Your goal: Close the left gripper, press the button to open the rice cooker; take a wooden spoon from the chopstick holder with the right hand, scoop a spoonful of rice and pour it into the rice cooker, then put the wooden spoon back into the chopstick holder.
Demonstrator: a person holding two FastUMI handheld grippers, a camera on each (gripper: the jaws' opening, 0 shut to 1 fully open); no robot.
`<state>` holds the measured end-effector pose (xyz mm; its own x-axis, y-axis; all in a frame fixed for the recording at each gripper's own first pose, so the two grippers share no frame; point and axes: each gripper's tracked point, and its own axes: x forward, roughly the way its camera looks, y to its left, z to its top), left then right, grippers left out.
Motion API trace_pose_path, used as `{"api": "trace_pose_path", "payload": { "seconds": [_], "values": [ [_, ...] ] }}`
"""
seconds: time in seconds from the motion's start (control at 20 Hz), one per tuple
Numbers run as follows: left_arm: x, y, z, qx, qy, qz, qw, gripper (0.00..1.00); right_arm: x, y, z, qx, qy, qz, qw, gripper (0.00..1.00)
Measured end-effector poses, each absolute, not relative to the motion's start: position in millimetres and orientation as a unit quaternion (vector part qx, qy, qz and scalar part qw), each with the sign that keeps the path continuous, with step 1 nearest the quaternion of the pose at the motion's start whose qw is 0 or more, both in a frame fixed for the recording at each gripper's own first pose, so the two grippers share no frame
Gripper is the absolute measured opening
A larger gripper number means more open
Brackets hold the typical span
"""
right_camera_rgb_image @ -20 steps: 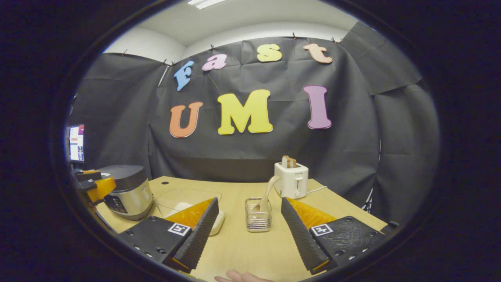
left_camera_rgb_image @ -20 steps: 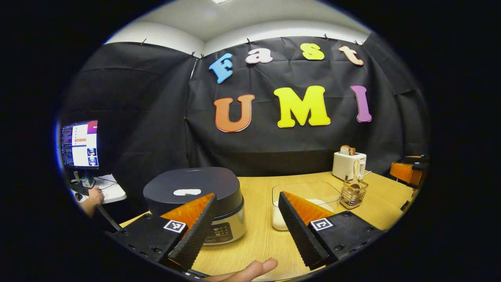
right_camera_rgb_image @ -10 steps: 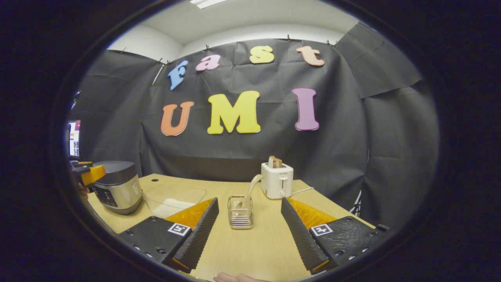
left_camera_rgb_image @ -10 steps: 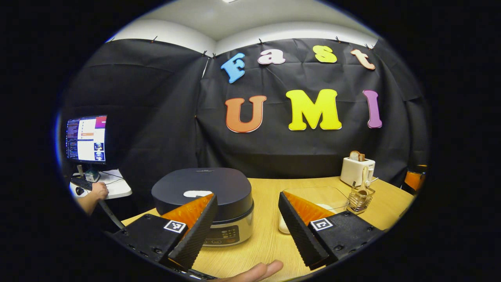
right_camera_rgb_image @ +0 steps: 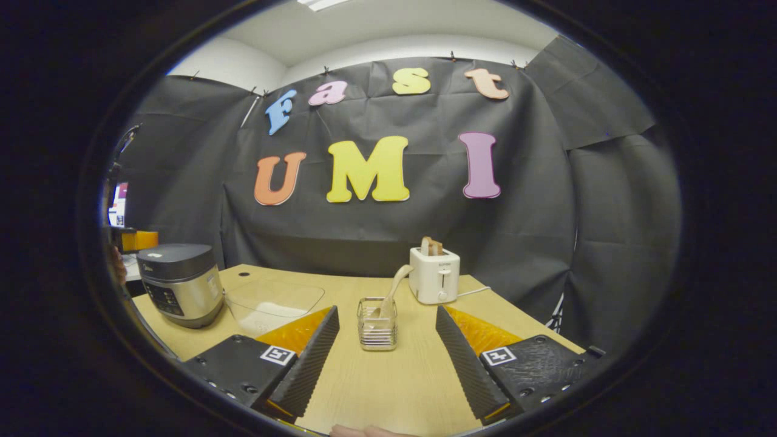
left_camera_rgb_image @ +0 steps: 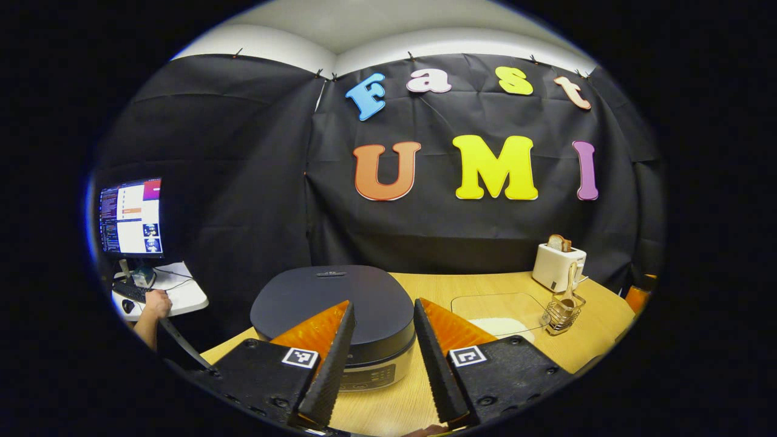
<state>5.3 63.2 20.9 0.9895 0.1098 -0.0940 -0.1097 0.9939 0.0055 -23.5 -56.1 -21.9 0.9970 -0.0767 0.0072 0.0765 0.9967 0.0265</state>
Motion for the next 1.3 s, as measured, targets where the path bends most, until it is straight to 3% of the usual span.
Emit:
{"api": "trace_pose_path", "payload": {
  "seconds": [0.1, 0.15, 0.2, 0.3, 0.4, 0.75, 1.3],
  "values": [
    [11, 80, 27, -0.003, 0.054, 0.071, 0.996, 0.49, -24, -56, -22, 0.01, -0.004, -0.037, 0.999, 0.96],
    [12, 86, 26, -0.013, 0.061, 0.076, 0.995, 0.34, -24, -56, -23, 0.009, -0.003, -0.037, 0.999, 0.96],
    [15, 93, 23, -0.026, 0.075, 0.082, 0.993, 0.3, -23, -55, -24, 0.009, -0.003, -0.037, 0.999, 0.96],
    [18, 104, 15, -0.049, 0.104, 0.098, 0.989, 0.12, -22, -54, -26, 0.011, 0.0, -0.033, 0.999, 0.95],
    [21, 116, 6, -0.065, 0.132, 0.103, 0.984, 0.03, -23, -52, -28, 0.01, 0.003, -0.03, 1.0, 0.96],
    [29, 120, -21, -0.081, 0.204, 0.099, 0.971, 0.0, -22, -50, -38, 0.004, 0.013, -0.022, 1.0, 0.96],
    [25, 119, -23, -0.049, 0.196, 0.114, 0.973, 0.03, -21, -52, -55, 0.01, 0.027, -0.016, 0.999, 0.96]
  ]
}}
